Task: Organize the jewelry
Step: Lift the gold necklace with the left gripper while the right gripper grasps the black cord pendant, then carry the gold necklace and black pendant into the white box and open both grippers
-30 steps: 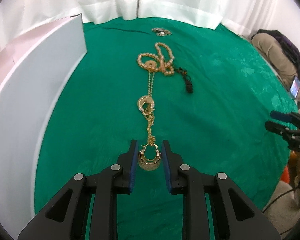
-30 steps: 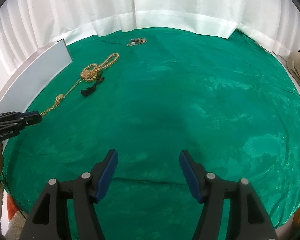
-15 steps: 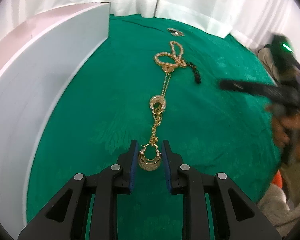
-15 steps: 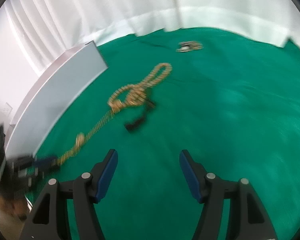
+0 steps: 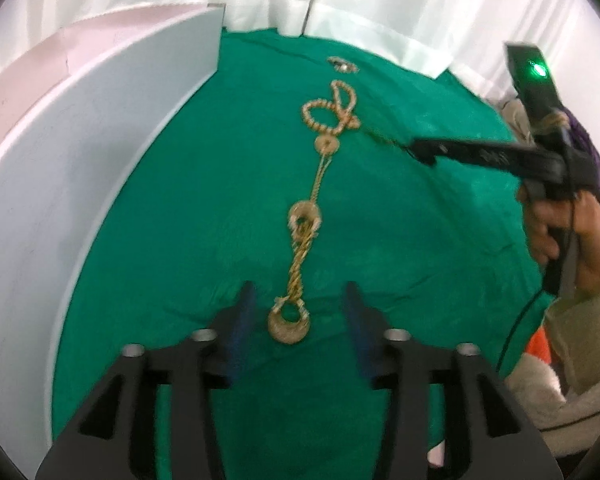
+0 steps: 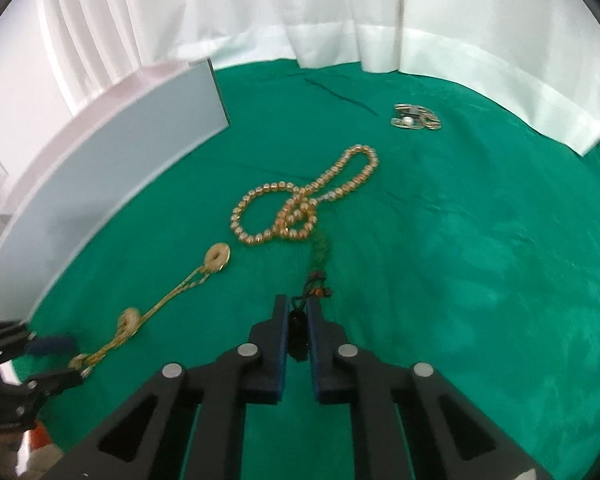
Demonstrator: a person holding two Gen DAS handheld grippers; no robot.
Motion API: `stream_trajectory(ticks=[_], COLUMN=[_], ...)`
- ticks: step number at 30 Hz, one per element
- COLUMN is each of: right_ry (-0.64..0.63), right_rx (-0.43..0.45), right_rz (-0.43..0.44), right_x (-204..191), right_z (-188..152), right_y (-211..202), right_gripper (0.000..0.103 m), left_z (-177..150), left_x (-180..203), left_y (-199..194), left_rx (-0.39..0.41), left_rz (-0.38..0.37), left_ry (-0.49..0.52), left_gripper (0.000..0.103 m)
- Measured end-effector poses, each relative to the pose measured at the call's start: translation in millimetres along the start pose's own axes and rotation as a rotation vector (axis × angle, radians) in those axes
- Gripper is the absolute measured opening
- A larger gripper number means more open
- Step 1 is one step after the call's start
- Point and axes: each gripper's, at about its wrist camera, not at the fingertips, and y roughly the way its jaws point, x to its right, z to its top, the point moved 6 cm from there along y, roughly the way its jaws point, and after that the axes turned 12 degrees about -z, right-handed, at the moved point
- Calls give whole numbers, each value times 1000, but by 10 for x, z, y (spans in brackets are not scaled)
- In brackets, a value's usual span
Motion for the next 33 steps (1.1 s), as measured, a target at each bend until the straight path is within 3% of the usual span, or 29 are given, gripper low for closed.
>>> stream_trajectory(ticks=[4, 7, 10, 12, 13, 18, 23, 28, 30, 31, 32, 33], right_ry=[58, 125, 172, 194, 198, 226, 242, 171, 107, 68, 29, -5], right_rx=[-1, -7, -9, 1, 8, 26, 69, 107, 79, 50, 18, -13], right_rz=[59, 124, 167, 178, 177, 205, 251, 248, 209, 162, 128, 101], right_x=[157, 269, 363, 413, 444, 518, 543, 448, 417, 408, 396, 388], right_z=[-151, -285, -373, -418, -443, -493, -361, -162, -133, -157, -205, -261], right_y=[-255, -414, -536, -628, -684, -864, -1109, -1317, -1309, -1266, -1213, -1136], right_gripper=[9, 9, 9, 9, 9, 9, 7, 7, 8, 9, 17, 40], left_z=[219, 331, 370, 384, 390, 544, 799, 998, 1067, 1090, 1095, 1090], left_x=[107, 119, 71, 44, 32, 59, 248, 422, 443, 463, 483, 499], left_y=[146, 367, 604, 610, 597, 173, -471, -974, -1077, -1121, -1173, -1221], left_rx=[5, -23, -78, -69, -66, 59, 186, 257, 266, 271, 276, 282], left_rz=[14, 37, 86, 133, 121, -42, -147, -166, -157, -153, -148, -144], left_ry=[50, 72, 88, 97, 76, -86, -127, -115, -104, -98, -92, -87], left_gripper=[64, 58, 45, 22, 22, 22, 22, 22, 22, 22, 22, 22])
